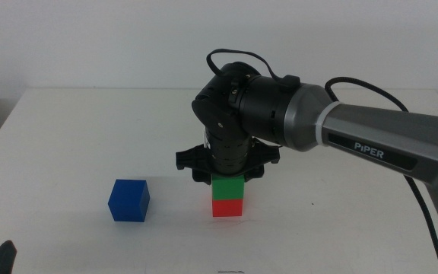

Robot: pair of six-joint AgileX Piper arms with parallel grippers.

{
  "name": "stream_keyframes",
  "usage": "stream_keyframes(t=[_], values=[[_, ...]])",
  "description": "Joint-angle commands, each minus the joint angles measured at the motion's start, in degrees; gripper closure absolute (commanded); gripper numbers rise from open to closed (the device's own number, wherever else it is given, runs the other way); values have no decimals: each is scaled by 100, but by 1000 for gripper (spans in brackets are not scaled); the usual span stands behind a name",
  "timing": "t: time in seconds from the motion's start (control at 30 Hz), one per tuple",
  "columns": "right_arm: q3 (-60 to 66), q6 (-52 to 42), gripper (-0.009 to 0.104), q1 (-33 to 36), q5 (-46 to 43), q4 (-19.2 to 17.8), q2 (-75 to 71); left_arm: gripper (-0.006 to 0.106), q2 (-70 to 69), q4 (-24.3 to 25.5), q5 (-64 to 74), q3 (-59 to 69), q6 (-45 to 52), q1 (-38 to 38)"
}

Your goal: Stack red cubes first, then green, then blue cubes in a specific spot.

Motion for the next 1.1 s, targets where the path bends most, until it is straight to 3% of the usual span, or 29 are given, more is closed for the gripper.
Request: stream_keyframes(t=[0.0, 0.23, 0.53, 0.67, 0.87, 1.07], values=[[-133, -52, 34, 12, -44, -156, -279, 7, -120, -56, -474, -17, -41, 4], [-167, -105, 1, 12, -9, -194, -476, 7, -120, -56, -474, -17, -41, 4], [-225, -925, 1, 47, 1126, -598, -2226, 7, -120, -56, -474, -17, -41, 4], [604, -1808, 1, -117, 787, -448, -3349, 7, -120, -56, -474, -17, -41, 4], [2396, -3470, 1, -658, -535, 353, -5173, 7, -120, -56, -474, -17, -41, 4], [3678, -5802, 1, -1316, -1080, 1659, -6539, 7, -120, -56, -474, -17, -41, 4]])
